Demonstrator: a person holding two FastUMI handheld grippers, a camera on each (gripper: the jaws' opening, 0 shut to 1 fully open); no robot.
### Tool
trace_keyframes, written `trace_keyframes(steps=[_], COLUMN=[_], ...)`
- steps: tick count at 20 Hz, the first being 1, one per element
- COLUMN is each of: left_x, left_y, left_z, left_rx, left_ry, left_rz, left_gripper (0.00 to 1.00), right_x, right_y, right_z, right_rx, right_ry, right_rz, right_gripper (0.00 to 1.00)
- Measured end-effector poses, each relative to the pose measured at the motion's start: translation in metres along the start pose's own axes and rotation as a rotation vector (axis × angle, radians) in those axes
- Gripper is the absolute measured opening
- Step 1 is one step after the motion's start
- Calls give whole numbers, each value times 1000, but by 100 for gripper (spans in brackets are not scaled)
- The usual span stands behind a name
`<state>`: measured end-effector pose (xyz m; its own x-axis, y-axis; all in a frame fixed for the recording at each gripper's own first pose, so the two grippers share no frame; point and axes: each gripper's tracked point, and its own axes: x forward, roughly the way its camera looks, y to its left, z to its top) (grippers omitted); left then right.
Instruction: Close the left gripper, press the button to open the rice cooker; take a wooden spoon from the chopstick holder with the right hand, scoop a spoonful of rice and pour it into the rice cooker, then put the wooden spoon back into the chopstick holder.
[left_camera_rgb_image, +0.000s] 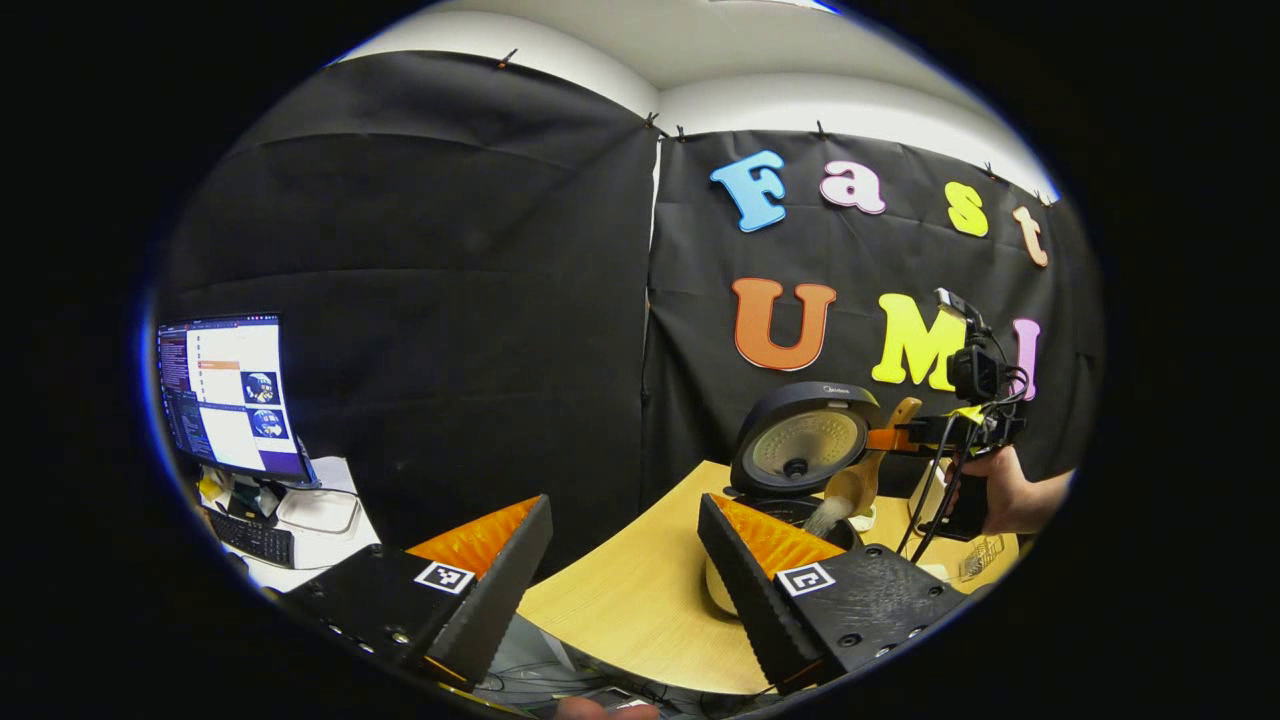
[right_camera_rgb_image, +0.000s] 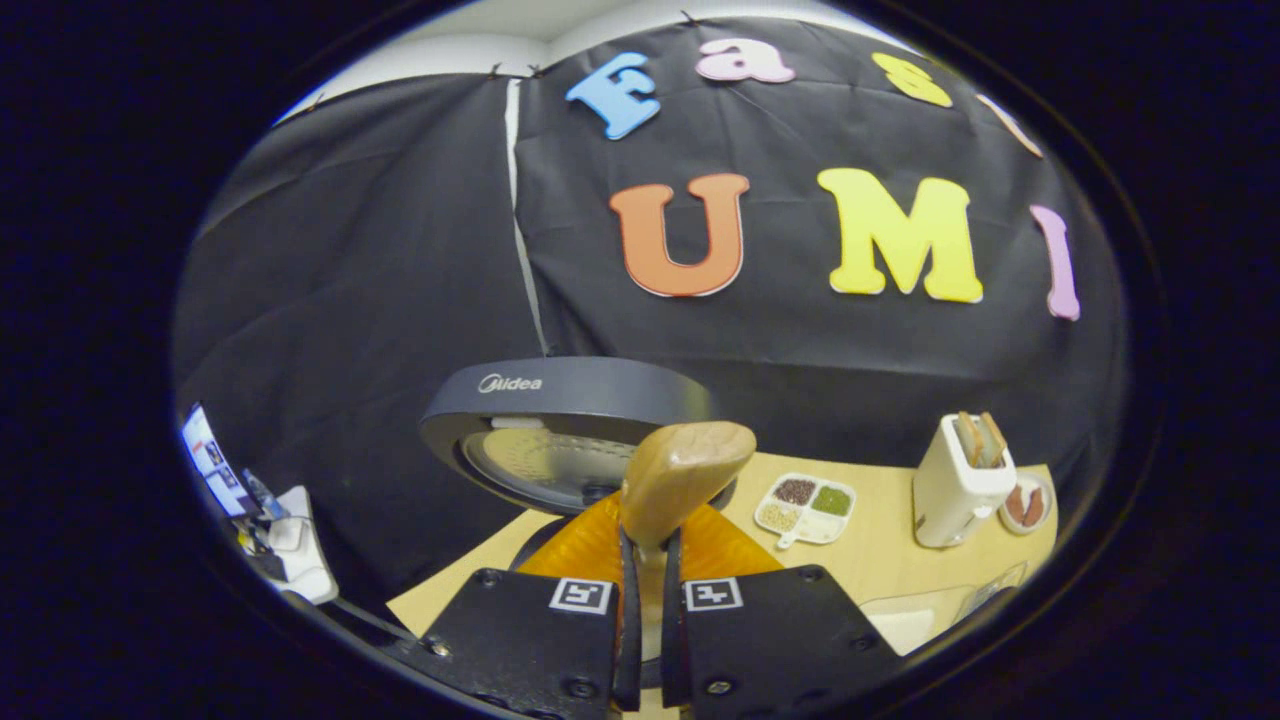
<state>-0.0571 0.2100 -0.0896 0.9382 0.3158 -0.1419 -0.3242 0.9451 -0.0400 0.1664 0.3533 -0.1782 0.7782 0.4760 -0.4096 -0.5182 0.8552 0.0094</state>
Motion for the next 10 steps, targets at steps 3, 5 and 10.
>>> trace_keyframes(steps=[3, 5, 10], left_x=[1, -1, -1], left_y=[3, 2, -4], left_z=[1, 3, 1], left_rx=[5, 3, -2], left_ry=[-6, -8, -2], left_rz=[-6, -15, -45], left_gripper=[94, 94, 94], right_x=[-7, -9, -17], right_y=[22, 28, 34], right_z=[8, 8, 13], right_rx=[-166, -224, -270], right_ry=[-59, -78, -106], right_rz=[11, 23, 28], right_gripper=[13, 13, 13])
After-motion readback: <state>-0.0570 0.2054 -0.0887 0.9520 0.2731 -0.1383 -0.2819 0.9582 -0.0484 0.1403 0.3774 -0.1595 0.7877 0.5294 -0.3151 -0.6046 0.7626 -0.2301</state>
